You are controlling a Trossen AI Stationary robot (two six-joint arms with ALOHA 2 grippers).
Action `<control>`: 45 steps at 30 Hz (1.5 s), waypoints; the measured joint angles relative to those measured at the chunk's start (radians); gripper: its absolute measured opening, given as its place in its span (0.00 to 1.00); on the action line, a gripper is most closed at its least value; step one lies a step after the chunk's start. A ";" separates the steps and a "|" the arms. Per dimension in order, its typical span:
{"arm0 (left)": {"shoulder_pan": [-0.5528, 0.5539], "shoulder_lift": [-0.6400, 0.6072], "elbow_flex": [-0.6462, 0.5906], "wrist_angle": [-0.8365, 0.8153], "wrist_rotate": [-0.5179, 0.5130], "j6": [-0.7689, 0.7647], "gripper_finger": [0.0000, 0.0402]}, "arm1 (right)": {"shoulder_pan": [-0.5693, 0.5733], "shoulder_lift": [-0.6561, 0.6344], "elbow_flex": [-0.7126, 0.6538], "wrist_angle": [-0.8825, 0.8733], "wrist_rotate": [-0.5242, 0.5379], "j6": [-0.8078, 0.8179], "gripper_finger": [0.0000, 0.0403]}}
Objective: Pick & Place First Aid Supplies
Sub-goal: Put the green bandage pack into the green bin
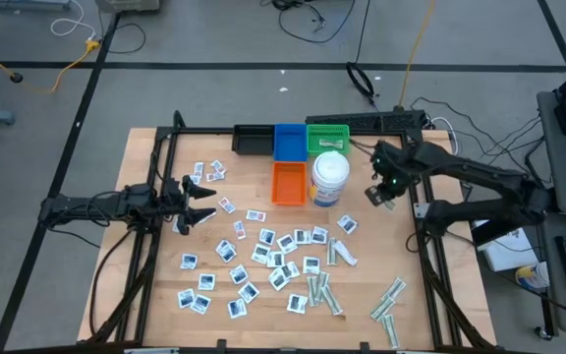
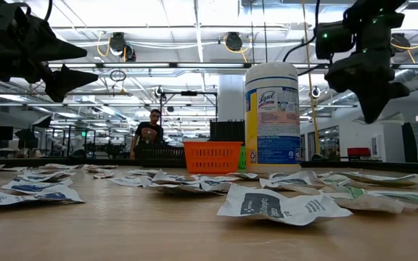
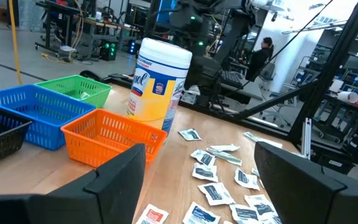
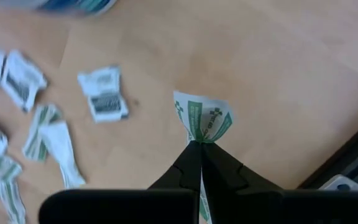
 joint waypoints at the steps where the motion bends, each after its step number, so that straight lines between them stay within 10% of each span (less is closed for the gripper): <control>1: 0.000 0.000 0.000 0.000 0.000 0.000 0.76 | -0.022 0.005 0.000 0.004 0.000 0.000 0.00; 14: 0.000 0.000 0.000 0.000 0.000 0.000 0.76 | -0.221 0.176 0.112 0.072 -0.007 -0.111 0.00; 35: 0.000 0.000 0.000 0.000 0.000 0.000 0.76 | -0.343 0.848 0.900 0.084 -0.009 -0.495 0.00; 45: 0.000 0.000 0.000 0.000 0.000 0.000 0.76 | -0.303 0.995 0.934 0.139 -0.010 -0.606 0.00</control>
